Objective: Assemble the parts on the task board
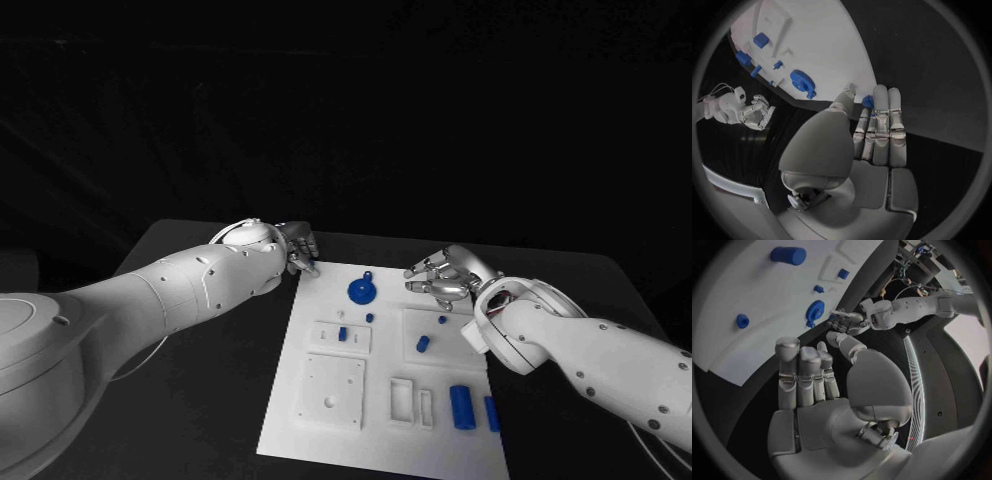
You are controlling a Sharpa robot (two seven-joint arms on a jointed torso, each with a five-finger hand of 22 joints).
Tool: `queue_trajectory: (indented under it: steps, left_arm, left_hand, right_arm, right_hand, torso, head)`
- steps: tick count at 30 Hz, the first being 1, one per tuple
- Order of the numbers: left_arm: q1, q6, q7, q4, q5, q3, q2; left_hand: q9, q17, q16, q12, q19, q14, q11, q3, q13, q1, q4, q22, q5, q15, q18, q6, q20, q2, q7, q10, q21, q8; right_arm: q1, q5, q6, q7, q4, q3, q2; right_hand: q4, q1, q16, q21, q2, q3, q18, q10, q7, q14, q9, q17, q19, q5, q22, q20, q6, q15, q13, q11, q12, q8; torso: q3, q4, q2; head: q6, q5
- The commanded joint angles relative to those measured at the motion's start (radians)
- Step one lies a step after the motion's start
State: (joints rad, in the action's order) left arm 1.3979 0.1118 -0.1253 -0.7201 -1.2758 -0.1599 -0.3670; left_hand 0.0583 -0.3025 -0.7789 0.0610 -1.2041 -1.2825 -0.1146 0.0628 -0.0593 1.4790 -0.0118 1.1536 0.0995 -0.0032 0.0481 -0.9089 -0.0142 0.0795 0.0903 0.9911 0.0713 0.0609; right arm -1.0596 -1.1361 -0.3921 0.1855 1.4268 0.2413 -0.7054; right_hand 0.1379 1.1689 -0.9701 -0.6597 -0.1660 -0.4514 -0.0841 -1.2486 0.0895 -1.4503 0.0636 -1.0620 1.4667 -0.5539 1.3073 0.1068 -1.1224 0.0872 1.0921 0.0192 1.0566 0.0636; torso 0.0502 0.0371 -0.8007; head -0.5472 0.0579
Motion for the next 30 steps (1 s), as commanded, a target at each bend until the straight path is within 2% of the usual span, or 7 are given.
queue_trajectory:
  steps: [1, 8, 10, 13, 15, 19, 30]
  left_arm:
    - [-0.004, 0.005, 0.002, 0.005, -0.015, -0.002, -0.001]
    - [-0.004, 0.012, 0.005, 0.021, -0.011, -0.002, -0.003]
    - [-0.004, 0.008, 0.006, 0.025, -0.009, -0.002, -0.003]
    - [-0.004, -0.009, 0.006, 0.030, 0.000, -0.001, -0.003]
    - [-0.004, -0.019, 0.005, 0.031, 0.003, -0.001, -0.003]
    - [-0.004, -0.037, 0.004, 0.033, 0.007, -0.001, -0.003]
    - [-0.004, -0.076, 0.012, 0.045, 0.020, -0.002, 0.009]
  left_hand:
    - [0.000, 0.004, -0.011, 0.001, 0.003, 0.009, 0.001, -0.005, 0.001, 0.002, -0.024, 0.040, 0.004, 0.003, 0.013, -0.021, -0.005, -0.022, 0.003, 0.005, 0.002, -0.003]
    - [0.001, 0.009, -0.018, 0.001, 0.008, 0.012, -0.002, -0.007, 0.001, -0.008, -0.030, 0.076, 0.003, 0.008, 0.019, -0.032, -0.001, -0.054, 0.013, 0.007, -0.002, -0.003]
    - [0.000, 0.009, -0.019, 0.001, 0.009, 0.013, -0.002, -0.004, 0.001, -0.011, -0.024, 0.077, 0.003, 0.009, 0.020, -0.023, 0.000, -0.071, 0.012, 0.008, -0.003, -0.003]
    - [-0.001, 0.005, -0.030, 0.001, 0.014, 0.018, -0.004, 0.016, 0.002, -0.016, 0.000, 0.085, 0.003, 0.012, 0.025, -0.013, 0.003, -0.128, 0.014, 0.007, -0.002, -0.004]
    - [-0.001, 0.002, -0.037, 0.000, 0.016, 0.021, -0.004, 0.033, 0.002, -0.005, 0.000, 0.093, -0.040, 0.012, 0.027, -0.012, 0.002, -0.138, 0.015, 0.009, 0.000, -0.004]
    - [-0.001, 0.000, -0.056, 0.000, 0.019, 0.030, -0.006, 0.124, 0.001, -0.023, 0.023, 0.134, -0.049, 0.015, 0.031, -0.007, 0.006, -0.093, 0.014, 0.008, -0.002, -0.004]
    - [-0.002, -0.013, -0.102, -0.001, 0.016, 0.023, 0.017, 0.164, 0.002, -0.029, 0.028, 0.164, -0.049, -0.013, 0.016, 0.021, -0.014, -0.078, 0.008, 0.005, -0.001, -0.005]
  right_arm:
    - [0.000, -0.012, 0.003, -0.004, 0.002, 0.000, -0.001]
    - [0.000, -0.012, 0.003, -0.004, 0.002, 0.000, -0.002]
    - [0.000, -0.012, 0.003, -0.004, 0.001, 0.000, -0.001]
    - [0.000, -0.012, 0.003, -0.004, 0.000, 0.000, -0.001]
    - [0.000, -0.012, 0.003, -0.004, 0.000, 0.000, -0.001]
    - [0.000, -0.013, 0.003, -0.003, -0.001, 0.000, -0.001]
    - [0.000, -0.014, 0.004, -0.003, -0.001, 0.000, -0.001]
  right_hand:
    - [0.000, -0.007, 0.004, 0.002, 0.005, 0.000, -0.009, 0.008, 0.002, 0.003, -0.001, 0.000, 0.031, -0.007, 0.077, -0.005, 0.005, -0.003, -0.001, -0.001, 0.003, -0.002]
    - [0.000, -0.007, 0.004, 0.002, 0.005, 0.000, -0.009, 0.008, 0.002, 0.003, -0.001, 0.000, 0.031, -0.007, 0.077, -0.005, 0.005, -0.003, -0.001, -0.001, 0.003, -0.002]
    - [0.000, -0.007, 0.004, 0.002, 0.005, 0.000, -0.009, 0.008, 0.002, 0.003, -0.001, 0.000, 0.031, -0.007, 0.077, -0.005, 0.005, -0.003, -0.001, -0.001, 0.003, -0.002]
    - [0.000, -0.007, 0.004, 0.002, 0.005, 0.000, -0.009, 0.008, 0.002, 0.003, -0.001, 0.000, 0.031, -0.007, 0.077, -0.005, 0.005, -0.003, -0.001, -0.001, 0.003, -0.002]
    - [0.000, -0.007, 0.004, 0.002, 0.005, 0.000, -0.009, 0.008, 0.002, 0.003, -0.001, 0.000, 0.031, -0.007, 0.077, -0.005, 0.005, -0.003, -0.001, -0.001, 0.003, -0.002]
    - [0.000, -0.007, 0.004, 0.002, 0.005, 0.000, -0.009, 0.008, 0.002, 0.003, -0.001, 0.000, 0.031, -0.007, 0.077, -0.005, 0.005, -0.003, -0.001, -0.001, 0.003, -0.002]
    - [0.000, -0.007, 0.004, 0.002, 0.005, 0.000, -0.009, 0.008, 0.002, 0.003, -0.001, 0.000, 0.031, -0.007, 0.077, -0.005, 0.005, -0.003, -0.001, -0.001, 0.003, -0.002]
  torso:
    - [0.0001, 0.0016, 0.001]
    - [-0.0003, 0.0009, 0.001]
    - [-0.0006, 0.0005, 0.000]
    - [-0.0005, 0.0006, 0.000]
    - [-0.0005, 0.0004, 0.000]
    - [-0.0010, 0.0012, 0.000]
    - [-0.0010, -0.0012, -0.001]
  head:
    - [-0.001, 0.000]
    - [-0.003, 0.001]
    - [-0.004, 0.000]
    - [-0.004, 0.001]
    - [-0.004, 0.001]
    - [-0.004, 0.001]
    - [-0.004, -0.002]
